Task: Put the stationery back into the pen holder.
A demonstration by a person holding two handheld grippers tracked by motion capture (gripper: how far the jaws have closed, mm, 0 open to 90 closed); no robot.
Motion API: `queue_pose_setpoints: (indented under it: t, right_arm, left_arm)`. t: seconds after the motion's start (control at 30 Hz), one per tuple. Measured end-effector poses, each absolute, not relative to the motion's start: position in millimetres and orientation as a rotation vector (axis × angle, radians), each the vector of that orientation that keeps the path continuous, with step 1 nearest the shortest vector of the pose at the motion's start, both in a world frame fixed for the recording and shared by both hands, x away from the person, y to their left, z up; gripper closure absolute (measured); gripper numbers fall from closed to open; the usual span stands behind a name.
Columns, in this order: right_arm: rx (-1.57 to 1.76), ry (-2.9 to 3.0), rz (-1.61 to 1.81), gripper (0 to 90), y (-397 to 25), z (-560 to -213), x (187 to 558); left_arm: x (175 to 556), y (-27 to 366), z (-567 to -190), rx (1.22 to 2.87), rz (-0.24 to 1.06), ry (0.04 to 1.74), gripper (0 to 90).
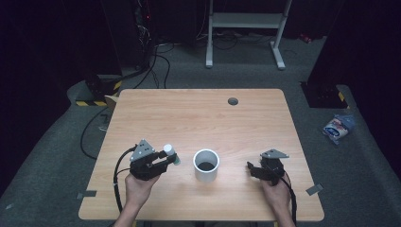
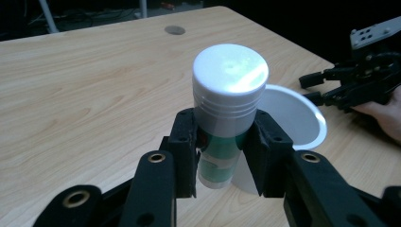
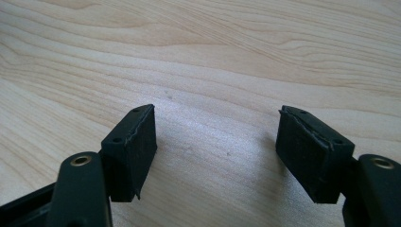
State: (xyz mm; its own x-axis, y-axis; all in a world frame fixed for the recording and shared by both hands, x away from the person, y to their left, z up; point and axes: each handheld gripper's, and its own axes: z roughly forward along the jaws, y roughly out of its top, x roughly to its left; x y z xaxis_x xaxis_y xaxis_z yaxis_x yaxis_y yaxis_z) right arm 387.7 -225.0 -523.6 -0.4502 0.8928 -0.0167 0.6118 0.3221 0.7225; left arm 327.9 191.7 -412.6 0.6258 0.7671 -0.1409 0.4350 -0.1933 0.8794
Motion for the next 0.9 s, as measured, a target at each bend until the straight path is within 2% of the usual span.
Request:
queue_pose_setpoints:
  t: [0.9]
  right_arm:
    - [1.331,2.179,0.917,29.7,-225.0,-523.5,387.7]
  left_arm:
    - [341.7,144.9,-394.0,1.856,0.332,0.843,65.2]
